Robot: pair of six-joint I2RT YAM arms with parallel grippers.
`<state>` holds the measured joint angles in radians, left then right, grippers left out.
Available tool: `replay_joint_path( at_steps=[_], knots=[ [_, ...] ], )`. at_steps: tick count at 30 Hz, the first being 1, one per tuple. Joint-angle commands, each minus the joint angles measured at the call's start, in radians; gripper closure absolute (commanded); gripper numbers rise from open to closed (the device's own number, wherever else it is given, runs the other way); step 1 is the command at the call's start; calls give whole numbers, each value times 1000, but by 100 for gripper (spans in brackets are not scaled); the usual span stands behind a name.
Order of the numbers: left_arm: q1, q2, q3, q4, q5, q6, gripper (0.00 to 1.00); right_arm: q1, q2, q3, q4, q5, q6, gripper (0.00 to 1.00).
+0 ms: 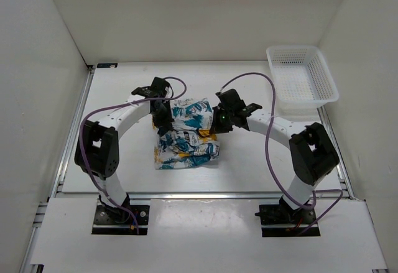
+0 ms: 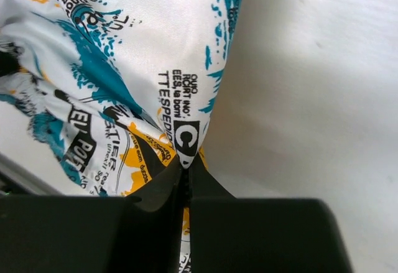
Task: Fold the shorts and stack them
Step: Fold the shorts
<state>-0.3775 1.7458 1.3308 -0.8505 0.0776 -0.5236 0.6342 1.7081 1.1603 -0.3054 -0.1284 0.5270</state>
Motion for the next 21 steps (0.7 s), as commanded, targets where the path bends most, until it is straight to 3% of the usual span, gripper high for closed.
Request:
replay_joint_path(
  at_steps=[1,2,4,5,7,13,14,16,17,18,21],
  knots=[
    [-3,-6,16,-4,-19,14,90,-19,-59,-51,-121,151,-25,93],
    [-3,-6,16,-4,-35,5,90,-19,-59,-51,-121,151,-36,71],
    [-3,14,-10,5,-58,5,90,-19,-70,-51,-144,177,-36,46],
    [-3,26,-10,14,-58,5,90,-19,-83,-51,-144,177,-36,27],
    [-3,79,-10,25,-67,16,90,-19,-94,-51,-153,213,-36,17],
    [-3,159,11,37,-76,16,88,-19,-128,-42,-184,250,-45,14],
    [-3,159,11,37,-76,16,78,-19,-140,-42,-184,260,-45,15],
    [-3,121,11,37,-85,16,67,-19,-156,-33,-211,272,-55,17],
    [-3,103,11,28,-97,16,48,-19,-175,-33,-212,282,-55,17],
    [9,86,11,19,-98,16,39,-19,-186,-33,-224,282,-55,18],
    [43,6,21,-31,-118,25,31,-19,-237,-22,-253,314,-65,18]
  ],
)
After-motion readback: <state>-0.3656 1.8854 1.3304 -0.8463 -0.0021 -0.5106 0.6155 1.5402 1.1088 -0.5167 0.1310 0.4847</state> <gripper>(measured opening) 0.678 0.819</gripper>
